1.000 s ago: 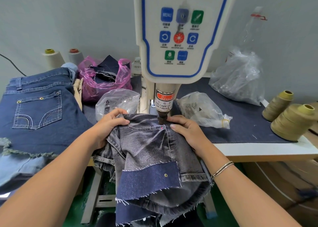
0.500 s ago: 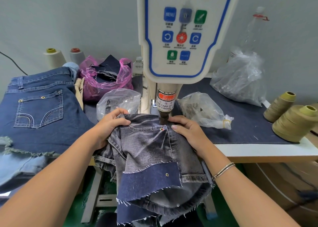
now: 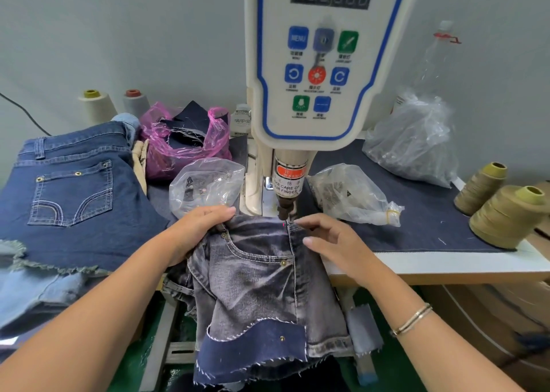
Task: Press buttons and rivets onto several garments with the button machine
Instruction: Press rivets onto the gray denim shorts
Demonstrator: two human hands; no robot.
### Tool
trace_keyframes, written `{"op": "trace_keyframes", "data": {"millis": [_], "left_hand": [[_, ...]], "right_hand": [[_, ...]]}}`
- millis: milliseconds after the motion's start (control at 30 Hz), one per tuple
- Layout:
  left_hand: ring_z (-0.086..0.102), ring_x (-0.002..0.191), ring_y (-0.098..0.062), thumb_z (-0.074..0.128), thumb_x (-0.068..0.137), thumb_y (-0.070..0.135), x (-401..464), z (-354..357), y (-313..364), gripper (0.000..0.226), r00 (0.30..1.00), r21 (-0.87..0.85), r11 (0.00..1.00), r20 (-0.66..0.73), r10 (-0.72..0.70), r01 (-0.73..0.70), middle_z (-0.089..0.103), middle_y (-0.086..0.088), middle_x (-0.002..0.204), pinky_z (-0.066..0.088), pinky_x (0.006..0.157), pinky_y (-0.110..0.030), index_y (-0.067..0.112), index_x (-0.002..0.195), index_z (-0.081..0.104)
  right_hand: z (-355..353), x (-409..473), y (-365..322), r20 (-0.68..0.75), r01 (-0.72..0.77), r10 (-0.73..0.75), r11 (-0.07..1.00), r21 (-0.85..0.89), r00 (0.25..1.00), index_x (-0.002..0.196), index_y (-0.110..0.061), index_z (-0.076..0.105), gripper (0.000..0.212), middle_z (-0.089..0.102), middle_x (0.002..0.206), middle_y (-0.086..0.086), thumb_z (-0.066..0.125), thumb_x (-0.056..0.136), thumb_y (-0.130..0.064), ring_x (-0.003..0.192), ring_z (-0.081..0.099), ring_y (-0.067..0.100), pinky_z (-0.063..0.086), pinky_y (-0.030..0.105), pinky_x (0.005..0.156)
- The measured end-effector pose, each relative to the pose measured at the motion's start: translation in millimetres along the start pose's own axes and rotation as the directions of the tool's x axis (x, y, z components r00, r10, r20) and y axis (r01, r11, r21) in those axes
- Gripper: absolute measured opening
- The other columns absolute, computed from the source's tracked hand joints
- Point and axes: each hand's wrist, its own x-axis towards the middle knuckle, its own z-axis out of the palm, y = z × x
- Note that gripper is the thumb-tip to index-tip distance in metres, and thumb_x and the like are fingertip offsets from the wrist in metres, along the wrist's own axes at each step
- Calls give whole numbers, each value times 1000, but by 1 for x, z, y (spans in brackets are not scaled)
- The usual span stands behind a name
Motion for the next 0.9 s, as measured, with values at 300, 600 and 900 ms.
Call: {"op": "trace_keyframes", "data": {"millis": [300,600,900], "left_hand": [[41,60,-7,63,89,43,-2,16,-8,34,947,296,920,-115,301,-257,44,4,62,33,65,-23,28,59,59],[52,57,-10,68,67,48,0,7,-6,34,995,83,991,-7,103,-102,53,4,59,42,61,-15,21,51,55],[55,68,-7,69,74,50,-3,32,13,25,960,123,971,216,178,-207,63,7,73,43,69,-16,25,78,71]], "right_hand": [[-75,26,-6,-478,-417,-192,285,-863,857,92,-22,76,20,46,130,4,57,91,-29,122,30,28,19,39,98],[-67,72,5,-349,-344,0,-174,-923,937,113,-24,64,30,44,124,2,43,93,-32,116,33,25,25,40,99],[-59,83,2,-277,-242,81,-299,-923,957,108,-24,63,23,52,116,1,50,89,-21,111,45,24,22,45,104]]}}
